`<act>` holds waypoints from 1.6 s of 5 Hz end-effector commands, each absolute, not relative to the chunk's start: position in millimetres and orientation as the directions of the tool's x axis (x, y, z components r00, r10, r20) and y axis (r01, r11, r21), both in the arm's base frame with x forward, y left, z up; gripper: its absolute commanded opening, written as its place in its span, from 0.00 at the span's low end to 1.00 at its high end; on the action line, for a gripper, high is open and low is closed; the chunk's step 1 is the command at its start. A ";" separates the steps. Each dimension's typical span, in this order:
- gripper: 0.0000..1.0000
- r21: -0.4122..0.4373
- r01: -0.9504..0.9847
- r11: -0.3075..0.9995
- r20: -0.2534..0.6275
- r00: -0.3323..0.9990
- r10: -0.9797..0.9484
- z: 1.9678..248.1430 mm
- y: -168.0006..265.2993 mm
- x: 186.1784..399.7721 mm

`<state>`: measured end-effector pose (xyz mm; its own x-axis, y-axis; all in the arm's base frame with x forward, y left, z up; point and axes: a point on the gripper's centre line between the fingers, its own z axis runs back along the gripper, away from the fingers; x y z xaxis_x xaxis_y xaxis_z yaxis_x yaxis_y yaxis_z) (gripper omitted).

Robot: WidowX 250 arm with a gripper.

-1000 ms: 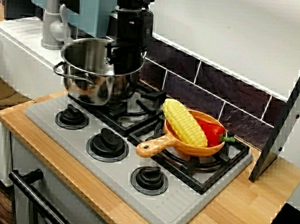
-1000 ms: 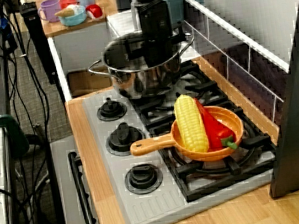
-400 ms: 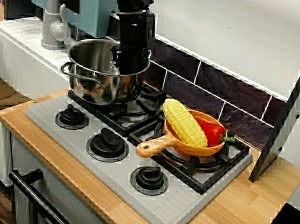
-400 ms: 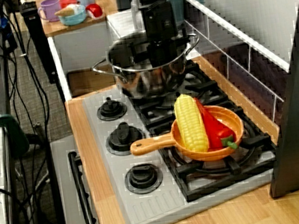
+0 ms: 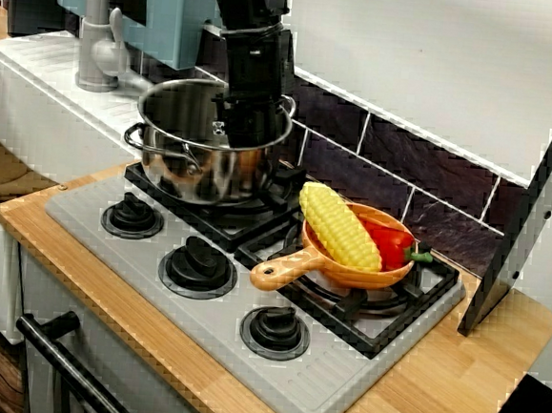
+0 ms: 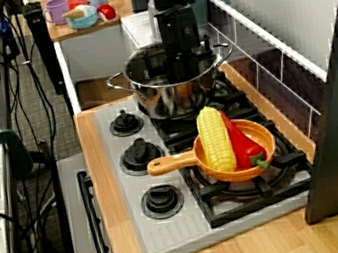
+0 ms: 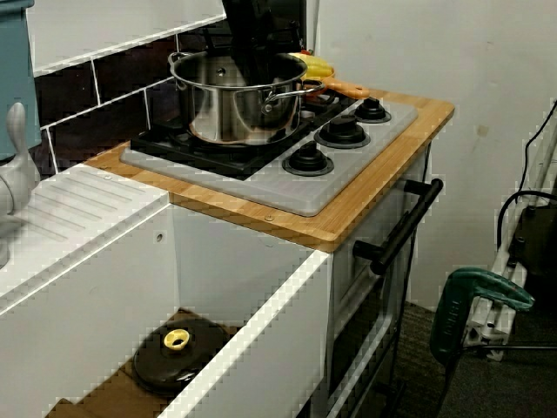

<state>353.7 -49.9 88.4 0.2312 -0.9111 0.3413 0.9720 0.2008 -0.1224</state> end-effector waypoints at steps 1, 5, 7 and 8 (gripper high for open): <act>0.00 -0.082 0.980 0.181 0.367 0.198 -0.909 118.5 -55.1 355.4; 1.00 -0.021 0.954 0.299 0.328 0.289 -0.899 131.5 -36.1 360.2; 1.00 -0.027 0.959 0.281 0.342 0.273 -0.899 148.8 -38.2 359.1; 1.00 -0.005 0.959 0.282 0.350 0.266 -0.898 157.5 -38.2 357.7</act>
